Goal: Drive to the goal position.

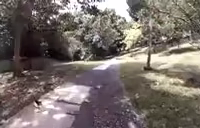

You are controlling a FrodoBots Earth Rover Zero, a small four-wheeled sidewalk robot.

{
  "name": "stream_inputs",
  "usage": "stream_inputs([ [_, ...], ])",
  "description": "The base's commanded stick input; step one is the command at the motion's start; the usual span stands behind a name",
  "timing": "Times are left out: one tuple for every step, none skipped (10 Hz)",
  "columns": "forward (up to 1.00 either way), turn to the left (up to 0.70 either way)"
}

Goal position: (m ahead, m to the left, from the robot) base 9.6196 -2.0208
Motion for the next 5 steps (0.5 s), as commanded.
stream_inputs([
  [1.0,-0.21],
  [1.0,-0.36],
  [1.0,-0.4],
  [1.0,-0.33],
  [1.0,-0.12],
])
